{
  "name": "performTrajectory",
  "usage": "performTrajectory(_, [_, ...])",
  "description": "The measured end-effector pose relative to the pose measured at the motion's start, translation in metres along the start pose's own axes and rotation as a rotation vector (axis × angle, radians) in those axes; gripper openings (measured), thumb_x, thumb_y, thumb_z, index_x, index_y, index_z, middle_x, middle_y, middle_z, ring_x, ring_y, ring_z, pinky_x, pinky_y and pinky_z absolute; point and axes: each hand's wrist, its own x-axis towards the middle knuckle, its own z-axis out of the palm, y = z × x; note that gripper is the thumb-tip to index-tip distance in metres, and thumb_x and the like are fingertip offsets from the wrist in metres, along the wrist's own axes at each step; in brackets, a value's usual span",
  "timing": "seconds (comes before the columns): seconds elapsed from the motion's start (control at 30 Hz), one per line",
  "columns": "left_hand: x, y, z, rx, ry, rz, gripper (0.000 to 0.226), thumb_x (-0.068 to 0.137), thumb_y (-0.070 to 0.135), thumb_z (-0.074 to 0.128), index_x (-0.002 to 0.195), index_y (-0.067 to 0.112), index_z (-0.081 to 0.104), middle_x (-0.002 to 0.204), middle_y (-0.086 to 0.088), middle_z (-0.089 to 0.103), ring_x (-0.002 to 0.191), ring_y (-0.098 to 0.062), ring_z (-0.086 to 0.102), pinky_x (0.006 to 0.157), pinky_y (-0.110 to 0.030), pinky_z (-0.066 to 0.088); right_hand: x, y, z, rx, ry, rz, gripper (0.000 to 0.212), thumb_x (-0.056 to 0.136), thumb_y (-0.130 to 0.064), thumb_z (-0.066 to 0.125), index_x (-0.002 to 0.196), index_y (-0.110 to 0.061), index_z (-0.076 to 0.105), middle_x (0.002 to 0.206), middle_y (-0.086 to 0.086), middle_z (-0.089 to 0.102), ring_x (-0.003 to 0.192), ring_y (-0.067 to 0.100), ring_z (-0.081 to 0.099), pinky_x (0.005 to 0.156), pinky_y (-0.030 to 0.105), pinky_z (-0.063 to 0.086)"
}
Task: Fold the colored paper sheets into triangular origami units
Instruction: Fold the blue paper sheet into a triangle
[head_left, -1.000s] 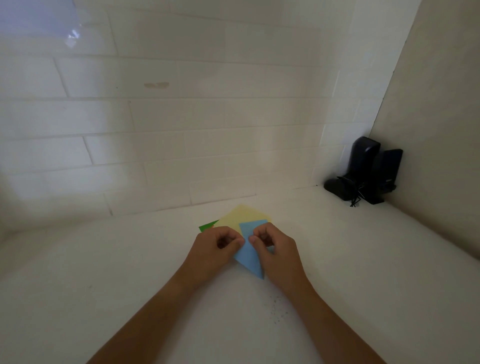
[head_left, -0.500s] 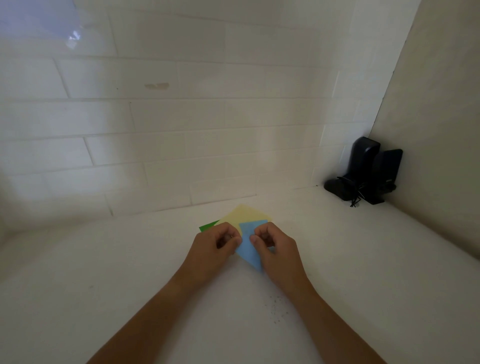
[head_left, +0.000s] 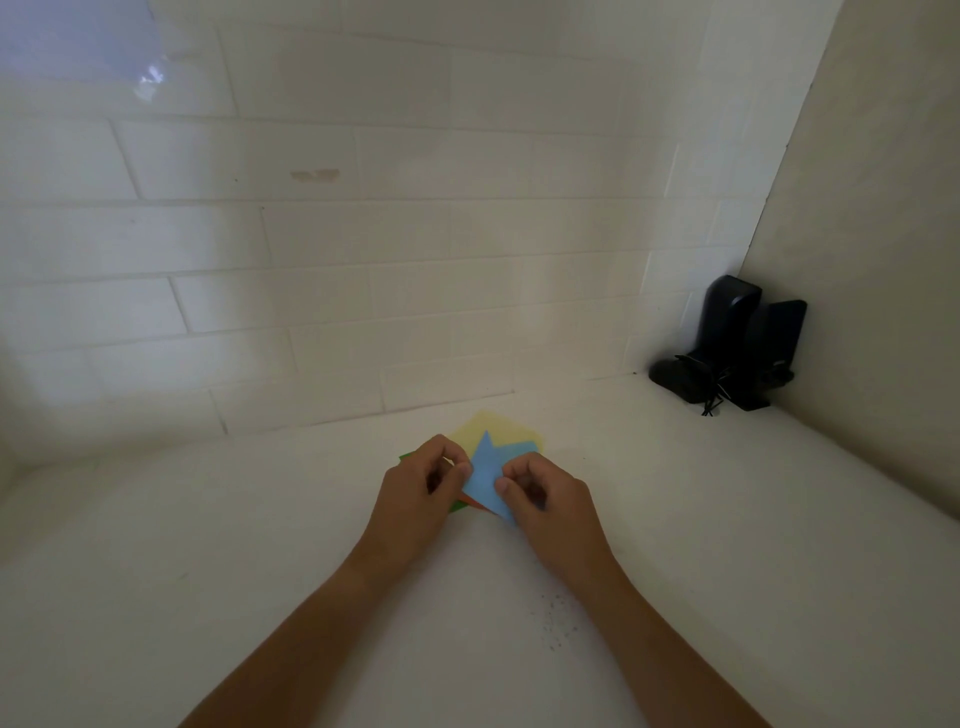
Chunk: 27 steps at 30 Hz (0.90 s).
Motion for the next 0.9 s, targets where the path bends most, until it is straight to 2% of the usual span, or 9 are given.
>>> performTrajectory(0.2, [-0.001, 0.0, 0.0, 0.021, 0.076, 0.013, 0.019, 0.099, 0.011, 0.063, 0.083, 0.021, 0.062, 0.062, 0.007, 0.053, 0.055, -0.003, 0.043, 0.054, -0.013, 0.037, 0.0, 0.0, 0.001, -0.006, -0.02, 0.016, 0.014, 0.095, -0.019, 0.071, 0.086, -0.03, 0.066, 0.074, -0.01, 0.068, 0.068, 0.002, 0.062, 0.063, 0.012, 0.044])
performTrajectory(0.33, [0.001, -0.003, 0.0, 0.017, 0.126, -0.022, 0.017, 0.099, 0.011, 0.062, 0.085, 0.02, 0.062, 0.064, 0.003, 0.054, 0.056, -0.003, 0.044, 0.054, -0.015, 0.037, 0.0, 0.002, 0.001, 0.009, -0.017, 0.019, 0.011, 0.096, -0.02, 0.069, 0.088, -0.027, 0.066, 0.074, 0.0, 0.071, 0.069, 0.019, 0.066, 0.064, 0.029, 0.05])
performTrajectory(0.43, [0.002, -0.005, -0.001, 0.027, 0.14, -0.025, 0.016, 0.099, 0.01, 0.062, 0.086, 0.02, 0.062, 0.069, -0.006, 0.059, 0.057, -0.003, 0.045, 0.056, -0.015, 0.039, 0.0, 0.001, 0.001, -0.002, -0.02, 0.014, 0.015, 0.095, -0.015, 0.067, 0.084, -0.025, 0.065, 0.073, -0.001, 0.071, 0.068, 0.02, 0.065, 0.061, 0.023, 0.047])
performTrajectory(0.53, [0.001, -0.005, 0.001, 0.047, 0.145, -0.02, 0.015, 0.099, 0.009, 0.062, 0.087, 0.017, 0.063, 0.072, -0.002, 0.063, 0.06, -0.003, 0.05, 0.058, -0.013, 0.041, 0.0, 0.0, 0.0, -0.009, -0.01, 0.007, 0.016, 0.095, -0.013, 0.067, 0.083, -0.024, 0.065, 0.072, -0.001, 0.071, 0.068, 0.017, 0.065, 0.059, 0.016, 0.044])
performTrajectory(0.63, [0.002, -0.007, 0.002, 0.058, 0.151, -0.028, 0.014, 0.099, 0.008, 0.061, 0.088, 0.016, 0.063, 0.073, 0.002, 0.064, 0.061, 0.0, 0.053, 0.059, -0.012, 0.042, -0.001, -0.001, -0.001, -0.014, 0.021, 0.001, 0.014, 0.096, -0.013, 0.068, 0.087, -0.023, 0.066, 0.068, 0.0, 0.069, 0.064, 0.018, 0.062, 0.057, 0.018, 0.044])
performTrajectory(0.73, [0.003, -0.011, 0.003, 0.054, 0.123, -0.053, 0.014, 0.101, 0.013, 0.059, 0.09, 0.021, 0.065, 0.074, 0.005, 0.067, 0.063, -0.001, 0.057, 0.06, -0.016, 0.048, -0.001, 0.0, -0.001, -0.017, 0.089, 0.005, 0.011, 0.096, -0.01, 0.067, 0.096, -0.021, 0.064, 0.066, -0.002, 0.065, 0.061, 0.008, 0.059, 0.058, 0.015, 0.044])
performTrajectory(0.8, [0.004, -0.014, 0.005, 0.062, 0.08, -0.04, 0.009, 0.101, 0.016, 0.06, 0.097, 0.023, 0.064, 0.078, 0.005, 0.069, 0.07, -0.01, 0.064, 0.07, -0.031, 0.056, -0.001, 0.002, -0.002, -0.055, 0.182, 0.016, 0.011, 0.097, -0.008, 0.063, 0.096, -0.019, 0.061, 0.064, -0.003, 0.061, 0.06, 0.007, 0.056, 0.056, 0.014, 0.041])
performTrajectory(0.83, [0.003, -0.016, 0.006, 0.086, 0.049, 0.0, 0.006, 0.099, 0.018, 0.062, 0.102, 0.023, 0.064, 0.081, 0.005, 0.068, 0.073, -0.01, 0.064, 0.073, -0.033, 0.057, -0.001, 0.002, -0.003, -0.079, 0.237, 0.035, 0.011, 0.098, -0.008, 0.061, 0.095, -0.018, 0.059, 0.063, -0.004, 0.059, 0.059, 0.007, 0.054, 0.055, 0.014, 0.04])
performTrajectory(0.9, [0.002, -0.02, 0.008, 0.229, -0.024, 0.185, 0.019, 0.091, 0.028, 0.065, 0.11, 0.027, 0.065, 0.097, 0.012, 0.068, 0.085, -0.004, 0.061, 0.078, -0.023, 0.05, 0.0, 0.003, -0.004, -0.124, 0.348, 0.103, 0.013, 0.1, -0.009, 0.058, 0.091, -0.018, 0.055, 0.067, -0.005, 0.059, 0.061, 0.007, 0.054, 0.054, 0.016, 0.04])
